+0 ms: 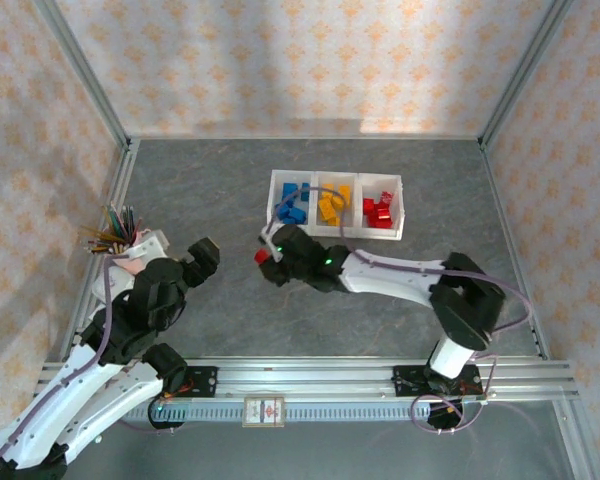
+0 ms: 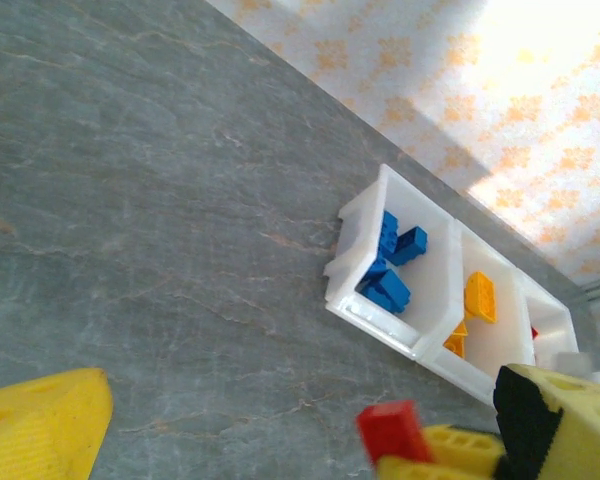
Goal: Sort the legos into containers by color
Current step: Place the lego in the container.
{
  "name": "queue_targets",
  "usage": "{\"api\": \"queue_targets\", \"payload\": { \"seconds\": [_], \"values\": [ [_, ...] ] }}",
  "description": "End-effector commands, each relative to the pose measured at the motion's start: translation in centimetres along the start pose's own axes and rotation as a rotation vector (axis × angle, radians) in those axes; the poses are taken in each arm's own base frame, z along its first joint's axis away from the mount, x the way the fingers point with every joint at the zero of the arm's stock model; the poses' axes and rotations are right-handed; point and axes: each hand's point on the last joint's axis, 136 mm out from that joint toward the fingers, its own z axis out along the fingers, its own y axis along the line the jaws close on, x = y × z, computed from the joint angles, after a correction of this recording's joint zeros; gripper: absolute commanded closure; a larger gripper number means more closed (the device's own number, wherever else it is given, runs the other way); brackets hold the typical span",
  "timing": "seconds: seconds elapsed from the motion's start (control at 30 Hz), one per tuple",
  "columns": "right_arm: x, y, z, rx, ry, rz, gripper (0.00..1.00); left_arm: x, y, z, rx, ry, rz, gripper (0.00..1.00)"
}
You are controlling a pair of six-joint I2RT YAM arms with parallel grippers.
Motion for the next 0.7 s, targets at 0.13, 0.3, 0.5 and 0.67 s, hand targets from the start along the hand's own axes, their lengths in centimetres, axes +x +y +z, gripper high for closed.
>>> {"api": "queue_targets", "payload": {
  "seconds": [0.13, 0.3, 0.5, 0.67],
  "values": [
    [-2.4, -14.3, -7.6, 0.354, -0.143, 0.356, 0.87, 0.8, -5.6, 2.3, 0.183, 0.053, 0.07, 0.01],
    [-2.4, -23.3, -11.4, 0.573, -0.208, 0.514, 0.86, 2.0, -8.3, 4.2, 0.269, 0.093, 0.107, 0.01],
    [-1.9, -30.7, -11.5, 0.728, -0.208, 0.592, 0.86, 3.2, -10.3, 6.0, 0.326, 0.125, 0.131, 0.01],
    [-2.2, -33.3, -10.0, 0.778, -0.191, 0.582, 0.72, 3.7, -10.3, 7.0, 0.312, 0.131, 0.147, 0.01]
  ]
}}
